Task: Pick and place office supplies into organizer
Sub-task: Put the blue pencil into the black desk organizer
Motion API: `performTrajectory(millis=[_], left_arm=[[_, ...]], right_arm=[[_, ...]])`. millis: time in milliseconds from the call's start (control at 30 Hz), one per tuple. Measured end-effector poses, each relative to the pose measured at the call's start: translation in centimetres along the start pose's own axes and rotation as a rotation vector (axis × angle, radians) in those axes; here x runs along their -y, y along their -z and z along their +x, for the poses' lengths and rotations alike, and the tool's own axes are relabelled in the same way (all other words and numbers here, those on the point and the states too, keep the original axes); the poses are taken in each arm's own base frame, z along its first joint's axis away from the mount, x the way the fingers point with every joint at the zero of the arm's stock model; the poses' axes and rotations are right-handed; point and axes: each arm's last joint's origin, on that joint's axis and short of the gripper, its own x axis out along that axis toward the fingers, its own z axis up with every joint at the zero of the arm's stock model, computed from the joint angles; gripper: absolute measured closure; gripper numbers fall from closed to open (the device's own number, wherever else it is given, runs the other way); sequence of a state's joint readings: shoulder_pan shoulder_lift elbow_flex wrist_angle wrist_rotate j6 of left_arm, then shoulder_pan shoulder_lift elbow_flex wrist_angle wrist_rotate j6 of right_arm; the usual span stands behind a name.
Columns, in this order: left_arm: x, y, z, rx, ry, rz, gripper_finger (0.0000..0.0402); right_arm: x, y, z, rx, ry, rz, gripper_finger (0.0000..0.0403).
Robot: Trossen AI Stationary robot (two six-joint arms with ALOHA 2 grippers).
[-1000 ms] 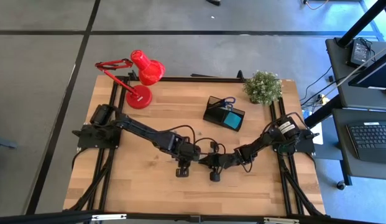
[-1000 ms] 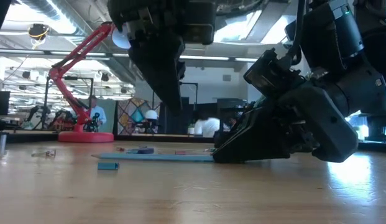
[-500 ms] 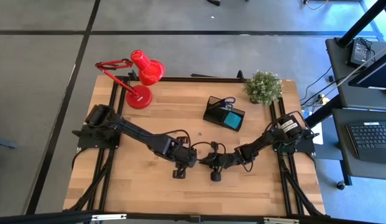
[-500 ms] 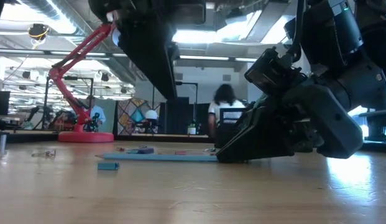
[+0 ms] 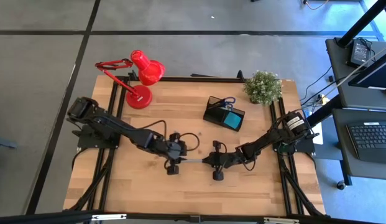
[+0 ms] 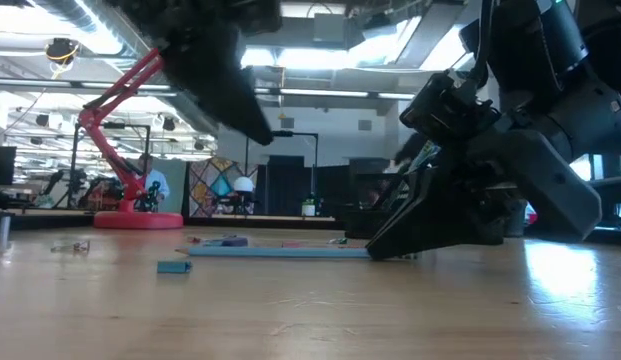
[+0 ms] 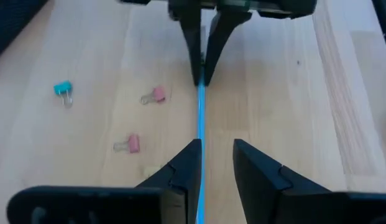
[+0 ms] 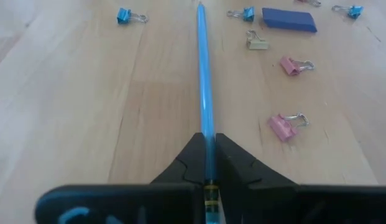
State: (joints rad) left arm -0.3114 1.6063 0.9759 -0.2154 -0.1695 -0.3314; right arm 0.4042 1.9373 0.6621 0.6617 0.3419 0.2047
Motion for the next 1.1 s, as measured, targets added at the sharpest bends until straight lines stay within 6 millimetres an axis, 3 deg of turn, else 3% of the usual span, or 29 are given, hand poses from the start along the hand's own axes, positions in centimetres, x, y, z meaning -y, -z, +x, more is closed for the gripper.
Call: performTrajectory(millis=[267, 633, 900, 1100], left_arm=[[-0.9, 2.4, 1.0, -0.018, -0.005, -0.082, 0.0316], [-1.1, 2.4, 1.0, -0.022, -0.009, -0.082, 0.0316], [-1.3, 1.9, -1.6, -0.015, -0.007, -0.071, 0.0316], [-1.4, 1.4, -3.5, 0.033, -0.015, -0.058, 0.0316]], right_arm=[[0.0, -0.1, 0.0, 0.009, -0.001, 0.011, 0.0381], [0.1, -2.1, -1.4, 0.044, -0.008, 0.022, 0.0381], [0.8, -3.3, -4.1, -0.117, 0.034, 0.012, 0.0385], [1.2, -6.2, -6.0, -0.264, 0.078, -0.069, 0.0400]])
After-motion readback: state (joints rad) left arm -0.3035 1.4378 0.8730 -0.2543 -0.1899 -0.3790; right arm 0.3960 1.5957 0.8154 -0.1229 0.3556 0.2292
